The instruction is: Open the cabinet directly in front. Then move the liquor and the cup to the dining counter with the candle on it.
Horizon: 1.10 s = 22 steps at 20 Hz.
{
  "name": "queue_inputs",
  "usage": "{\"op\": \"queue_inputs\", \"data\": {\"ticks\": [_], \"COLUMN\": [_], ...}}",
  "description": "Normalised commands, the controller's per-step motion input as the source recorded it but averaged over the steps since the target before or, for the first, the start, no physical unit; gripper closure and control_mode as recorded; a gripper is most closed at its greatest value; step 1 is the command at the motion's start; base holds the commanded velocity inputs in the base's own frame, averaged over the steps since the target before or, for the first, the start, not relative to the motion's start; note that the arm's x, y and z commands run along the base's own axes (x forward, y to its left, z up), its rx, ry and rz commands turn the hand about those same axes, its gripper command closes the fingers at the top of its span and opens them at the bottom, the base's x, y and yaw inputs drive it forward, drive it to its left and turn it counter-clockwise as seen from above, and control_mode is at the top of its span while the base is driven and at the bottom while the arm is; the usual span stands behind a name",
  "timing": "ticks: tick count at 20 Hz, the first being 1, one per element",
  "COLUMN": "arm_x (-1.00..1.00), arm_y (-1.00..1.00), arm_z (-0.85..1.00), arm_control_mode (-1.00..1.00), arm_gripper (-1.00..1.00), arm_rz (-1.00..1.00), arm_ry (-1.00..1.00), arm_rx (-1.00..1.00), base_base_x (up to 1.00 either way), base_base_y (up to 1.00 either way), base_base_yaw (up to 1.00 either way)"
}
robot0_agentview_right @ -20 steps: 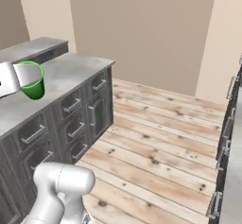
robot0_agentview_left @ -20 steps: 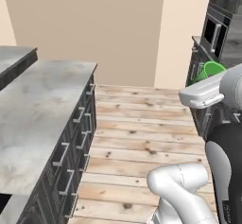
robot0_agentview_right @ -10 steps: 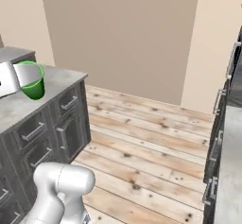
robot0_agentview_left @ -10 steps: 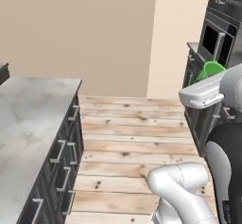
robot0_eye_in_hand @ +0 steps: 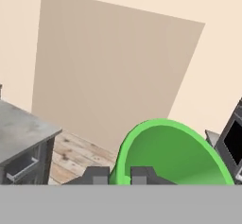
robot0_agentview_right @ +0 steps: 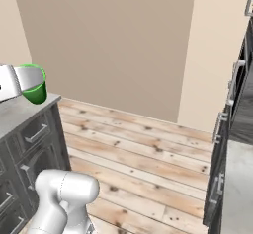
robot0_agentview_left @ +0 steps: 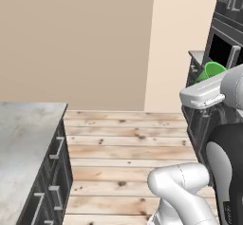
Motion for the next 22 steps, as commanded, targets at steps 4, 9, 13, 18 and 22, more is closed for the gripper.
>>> {"op": "queue_inputs", "data": {"ticks": [4,9,13,18,22], "arm_x": [0.00,0.00,0.00,0.00,0.00], "arm_y": [0.00,0.00,0.00,0.00,0.00], "arm_z": [0.00,0.00,0.00,0.00,0.00], "arm_control_mode": [1.00,1.00,1.00,1.00,1.00], "arm_gripper": [1.00,1.00,1.00,1.00,1.00], "arm_rz": [0.00,0.00,0.00,0.00,0.00], "arm_ry": [0.00,0.00,0.00,0.00,0.00], "arm_rx": [0.00,0.00,0.00,0.00,0.00], "base_base_x": [0.95,0.86,0.76,0.82,0.74], "base_base_y": [-0.10,-0.04,0.00,0.00,0.00], "base_base_yaw": [-0.04,0.00,0.06,0.18,0.36]}}
